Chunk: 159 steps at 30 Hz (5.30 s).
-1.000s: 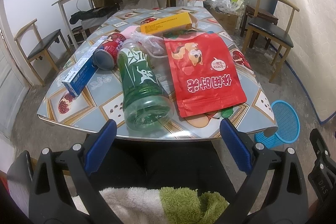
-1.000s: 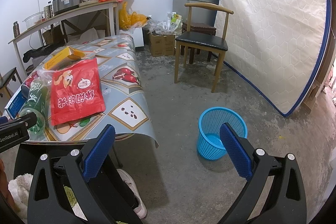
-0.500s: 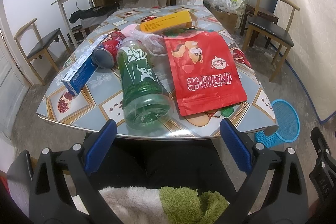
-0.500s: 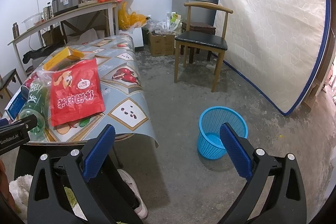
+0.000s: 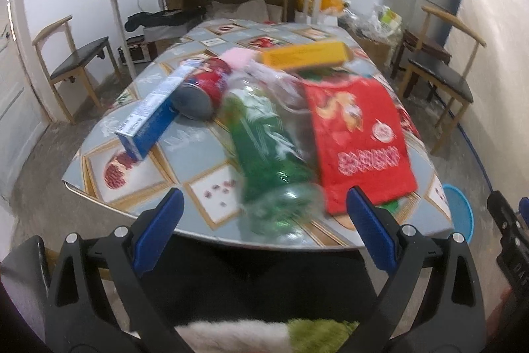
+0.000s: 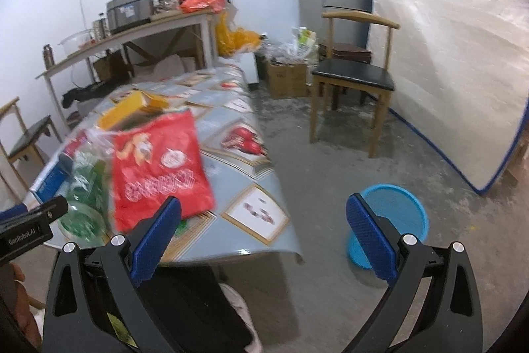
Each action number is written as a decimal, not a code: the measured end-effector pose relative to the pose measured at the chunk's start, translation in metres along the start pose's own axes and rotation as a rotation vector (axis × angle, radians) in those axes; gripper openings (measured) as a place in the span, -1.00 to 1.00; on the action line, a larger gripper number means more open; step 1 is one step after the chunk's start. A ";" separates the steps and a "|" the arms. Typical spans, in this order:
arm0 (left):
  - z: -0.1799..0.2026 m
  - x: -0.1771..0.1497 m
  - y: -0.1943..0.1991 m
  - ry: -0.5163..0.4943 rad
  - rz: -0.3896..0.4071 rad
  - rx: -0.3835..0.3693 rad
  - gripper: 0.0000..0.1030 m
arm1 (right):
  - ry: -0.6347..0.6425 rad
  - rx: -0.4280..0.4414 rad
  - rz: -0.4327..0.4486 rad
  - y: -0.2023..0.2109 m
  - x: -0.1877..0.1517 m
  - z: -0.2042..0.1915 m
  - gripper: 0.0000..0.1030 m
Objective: Collect trash
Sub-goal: 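Grasp the red snack bag with the right gripper while the left grasps the yellow box, then carry the red bag and yellow box to the blue wastebasket and release both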
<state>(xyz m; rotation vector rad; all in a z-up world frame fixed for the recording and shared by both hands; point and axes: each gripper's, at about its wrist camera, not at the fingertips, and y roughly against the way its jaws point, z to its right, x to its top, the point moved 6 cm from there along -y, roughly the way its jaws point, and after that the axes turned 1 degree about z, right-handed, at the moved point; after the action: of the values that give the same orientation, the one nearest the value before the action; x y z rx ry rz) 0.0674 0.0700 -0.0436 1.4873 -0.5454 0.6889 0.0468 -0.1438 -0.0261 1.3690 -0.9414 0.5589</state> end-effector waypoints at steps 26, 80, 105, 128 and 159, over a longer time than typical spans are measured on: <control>-0.060 0.069 -0.063 0.076 0.092 -0.379 0.84 | -0.196 0.537 -0.430 -0.172 0.023 -0.061 0.87; 0.106 0.112 -0.128 -0.996 0.166 0.013 -0.18 | -0.534 0.822 -0.465 -0.189 0.015 0.010 -0.90; 0.090 0.138 -0.039 -0.854 0.358 0.005 -0.42 | -0.524 1.021 -0.352 -0.133 0.052 -0.011 -0.95; 0.072 0.167 0.039 -0.590 0.424 -0.102 -0.43 | -0.128 0.791 -0.083 -0.016 0.091 -0.051 -0.97; 0.527 -0.006 -0.122 -0.680 -0.517 -0.685 -0.41 | -0.596 -0.047 -0.147 -0.127 0.007 0.336 -0.97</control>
<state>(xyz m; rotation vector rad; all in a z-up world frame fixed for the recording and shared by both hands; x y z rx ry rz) 0.1943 -0.4499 -0.1191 1.0963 -0.7662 -0.4138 0.0741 -0.4917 -0.1128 1.5792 -1.3027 0.0041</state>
